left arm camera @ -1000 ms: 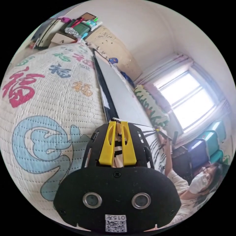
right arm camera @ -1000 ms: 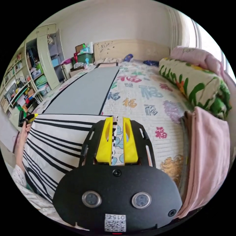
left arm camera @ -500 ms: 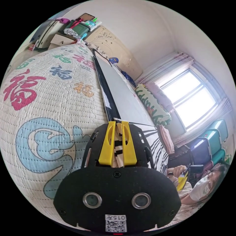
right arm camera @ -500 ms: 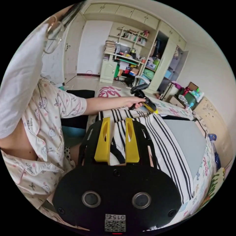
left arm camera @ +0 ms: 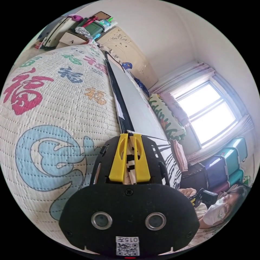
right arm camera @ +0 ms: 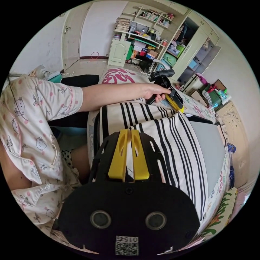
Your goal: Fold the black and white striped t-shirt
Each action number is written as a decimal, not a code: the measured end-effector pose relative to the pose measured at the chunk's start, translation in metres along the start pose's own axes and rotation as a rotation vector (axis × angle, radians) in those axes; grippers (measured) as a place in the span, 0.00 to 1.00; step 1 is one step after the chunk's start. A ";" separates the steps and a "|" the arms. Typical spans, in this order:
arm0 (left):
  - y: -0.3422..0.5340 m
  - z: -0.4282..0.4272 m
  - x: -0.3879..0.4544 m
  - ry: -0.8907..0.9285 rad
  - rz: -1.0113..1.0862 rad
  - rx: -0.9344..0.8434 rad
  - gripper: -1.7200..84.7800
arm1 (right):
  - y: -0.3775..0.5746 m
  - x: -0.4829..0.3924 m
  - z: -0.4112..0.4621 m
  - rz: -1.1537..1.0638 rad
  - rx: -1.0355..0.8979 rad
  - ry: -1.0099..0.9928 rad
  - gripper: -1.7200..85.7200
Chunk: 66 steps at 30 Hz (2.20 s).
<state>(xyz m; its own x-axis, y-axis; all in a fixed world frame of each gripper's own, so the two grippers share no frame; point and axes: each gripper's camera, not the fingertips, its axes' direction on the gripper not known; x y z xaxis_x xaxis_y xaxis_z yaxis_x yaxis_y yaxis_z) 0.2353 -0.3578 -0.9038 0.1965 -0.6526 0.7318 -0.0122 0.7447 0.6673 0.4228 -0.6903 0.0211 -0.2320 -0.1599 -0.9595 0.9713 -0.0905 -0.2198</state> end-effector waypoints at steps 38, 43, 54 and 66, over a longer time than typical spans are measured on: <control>0.528 0.131 -0.048 -0.217 1.045 -0.009 0.10 | 0.345 0.165 -0.166 0.166 0.016 0.103 0.11; 0.546 0.178 -0.086 -0.322 0.949 -0.169 0.10 | 0.348 0.187 -0.187 0.236 0.075 0.092 0.10; 0.589 0.193 -0.108 -0.415 1.023 -0.031 0.03 | 0.305 0.212 -0.251 0.209 0.049 0.148 0.02; 0.577 0.196 -0.124 -0.305 1.028 -0.027 0.04 | 0.292 0.297 -0.368 0.380 0.154 0.251 0.09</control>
<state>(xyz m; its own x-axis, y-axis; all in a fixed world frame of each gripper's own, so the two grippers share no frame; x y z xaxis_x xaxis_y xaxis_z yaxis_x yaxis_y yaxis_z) 0.0115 0.1252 -0.5825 -0.1493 0.2846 0.9469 -0.0097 0.9572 -0.2893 0.6566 -0.4023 -0.3932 0.1765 0.0308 -0.9838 0.9616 -0.2190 0.1656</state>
